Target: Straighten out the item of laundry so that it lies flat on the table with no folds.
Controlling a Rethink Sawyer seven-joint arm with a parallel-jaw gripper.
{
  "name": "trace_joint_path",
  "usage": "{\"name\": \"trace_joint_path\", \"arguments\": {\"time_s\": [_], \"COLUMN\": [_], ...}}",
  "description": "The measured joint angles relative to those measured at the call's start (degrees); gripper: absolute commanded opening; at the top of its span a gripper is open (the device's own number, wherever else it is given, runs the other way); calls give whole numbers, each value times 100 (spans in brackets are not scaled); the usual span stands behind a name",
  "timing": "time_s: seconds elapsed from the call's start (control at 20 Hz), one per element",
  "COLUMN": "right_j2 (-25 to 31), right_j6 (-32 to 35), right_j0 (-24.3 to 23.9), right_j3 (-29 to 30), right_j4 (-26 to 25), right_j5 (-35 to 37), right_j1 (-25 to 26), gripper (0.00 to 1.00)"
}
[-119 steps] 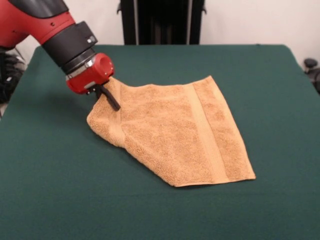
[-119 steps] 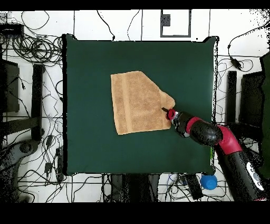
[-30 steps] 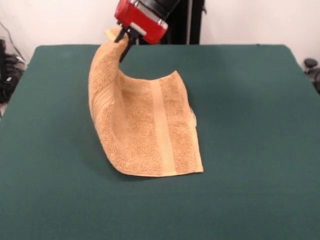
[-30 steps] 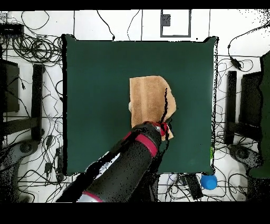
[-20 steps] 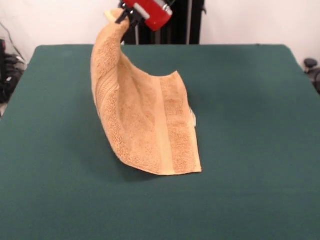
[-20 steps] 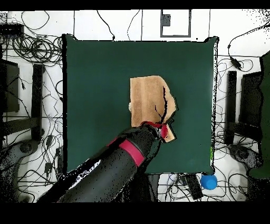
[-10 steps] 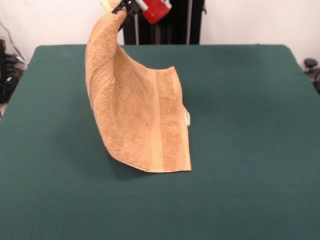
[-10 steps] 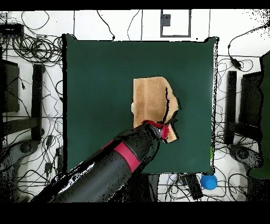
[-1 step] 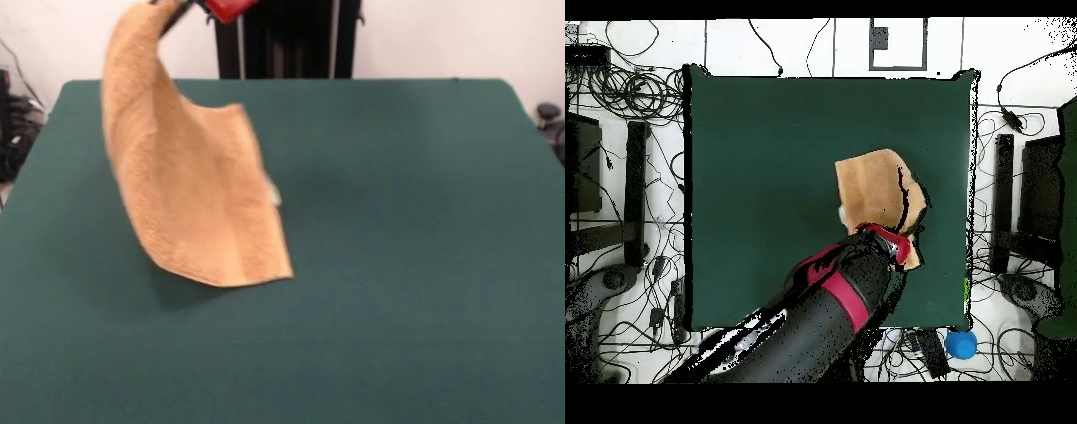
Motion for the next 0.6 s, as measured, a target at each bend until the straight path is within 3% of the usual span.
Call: {"name": "trace_joint_path", "arguments": {"time_s": [0.6], "right_j2": [-124], "right_j6": [0], "right_j0": [209], "right_j3": [38], "right_j4": [264], "right_j5": [0], "right_j1": [-20], "gripper": [0]}}
